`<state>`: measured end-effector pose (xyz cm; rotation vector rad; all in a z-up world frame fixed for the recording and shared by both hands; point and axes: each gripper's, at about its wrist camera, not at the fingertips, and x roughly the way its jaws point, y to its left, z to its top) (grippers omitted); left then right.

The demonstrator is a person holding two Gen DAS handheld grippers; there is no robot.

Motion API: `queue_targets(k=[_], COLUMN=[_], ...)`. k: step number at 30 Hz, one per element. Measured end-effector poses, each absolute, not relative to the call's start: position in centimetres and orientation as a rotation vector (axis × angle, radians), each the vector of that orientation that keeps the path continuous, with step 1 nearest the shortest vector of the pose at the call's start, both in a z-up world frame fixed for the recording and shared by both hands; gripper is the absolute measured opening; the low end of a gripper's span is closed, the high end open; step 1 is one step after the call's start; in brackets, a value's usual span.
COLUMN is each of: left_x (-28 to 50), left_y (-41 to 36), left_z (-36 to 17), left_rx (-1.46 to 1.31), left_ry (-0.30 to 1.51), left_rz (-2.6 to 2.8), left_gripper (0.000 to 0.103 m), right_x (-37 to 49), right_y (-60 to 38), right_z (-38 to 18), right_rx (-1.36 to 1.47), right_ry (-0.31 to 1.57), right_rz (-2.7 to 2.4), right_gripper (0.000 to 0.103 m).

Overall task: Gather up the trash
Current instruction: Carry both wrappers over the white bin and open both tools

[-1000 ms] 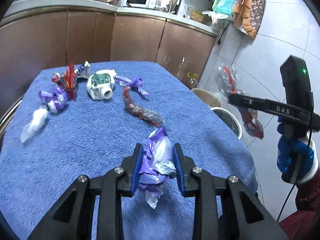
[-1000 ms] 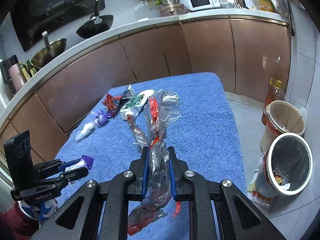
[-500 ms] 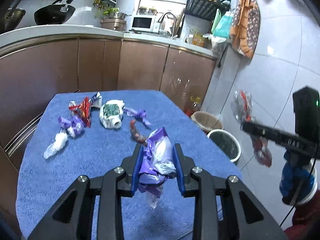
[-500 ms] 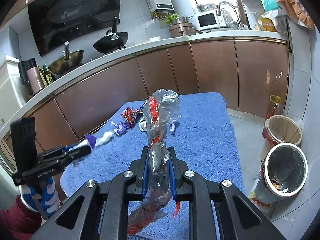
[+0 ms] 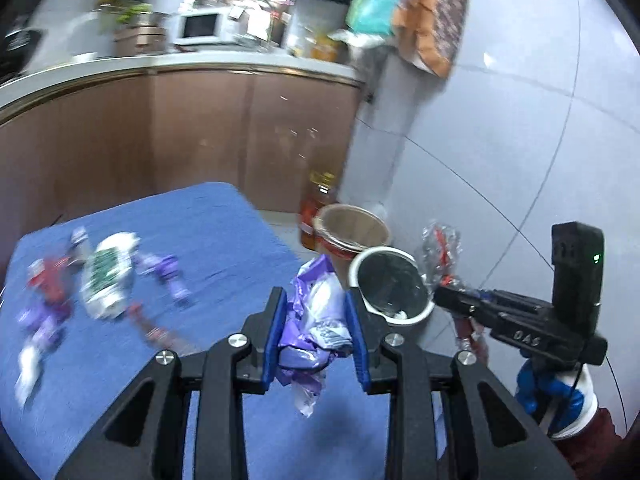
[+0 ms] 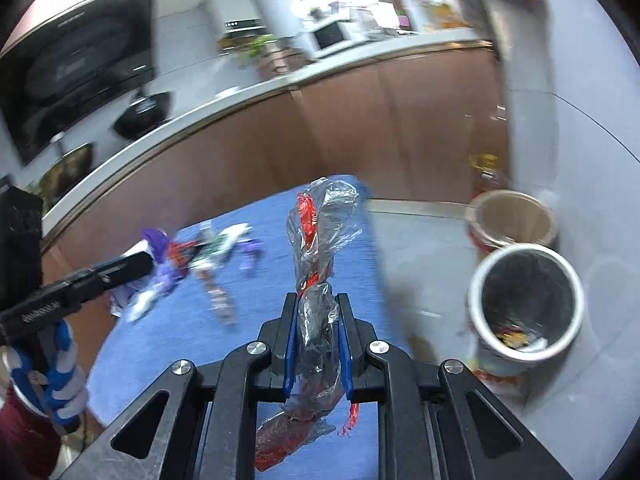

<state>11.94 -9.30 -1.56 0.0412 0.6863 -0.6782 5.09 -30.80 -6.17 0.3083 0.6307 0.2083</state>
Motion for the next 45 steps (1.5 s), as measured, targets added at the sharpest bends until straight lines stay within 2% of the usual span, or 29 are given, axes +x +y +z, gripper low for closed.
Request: queue_targets(k=[13,21,25,26,27,34,35,38,45], left_x=[25.1,31.1,32.7,32.8,33.2,33.7,33.6,33.4,33.0], left_y=[-32.8,-42.3,-45.5,-45.8,-46.4,-46.7,-46.4,-45.8,-43.9], left_z=[-9.0,-15.1,-17.2,-17.7,-18.2,-18.4,-18.0,-16.8,-14.6], left_rx=[0.179,0.138,0.128,0.124,0.116,0.098,0.092,0.059,0.020], left_ry=[0.875,1.030,1.060,1.071,1.089,1.106,1.103,1.109,1.107], left_rz=[-0.919,-0.936,-0.930,-0.929,-0.929,-0.926,-0.927,-0.945,-0.929], left_gripper=[0.028,0.030,0.031,0.031,0.031,0.032,0.033,0.045,0.045], right_x=[13.9,17.6,18.0,18.0,18.0,17.6,17.5,17.0,14.6], right_y=[-45.9,-50.9,-52.4,-52.5,-52.6,-51.7,-51.5,-50.5,-48.0], right_z=[-15.9,-20.2,-21.7,-21.9,-22.2,-21.8,-21.6,-20.8,-17.9], right_rx=[0.434,0.399,0.384,0.382,0.376,0.353,0.353,0.358,0.365], right_ry=[0.761,0.829,0.854,0.859,0.864,0.871,0.870,0.859,0.821], right_rz=[-0.142,-0.272,-0.328,-0.339,-0.349,-0.369,-0.369,-0.363,-0.359], right_gripper=[0.017,0.019,0.036,0.042,0.043,0.048,0.048,0.049,0.051])
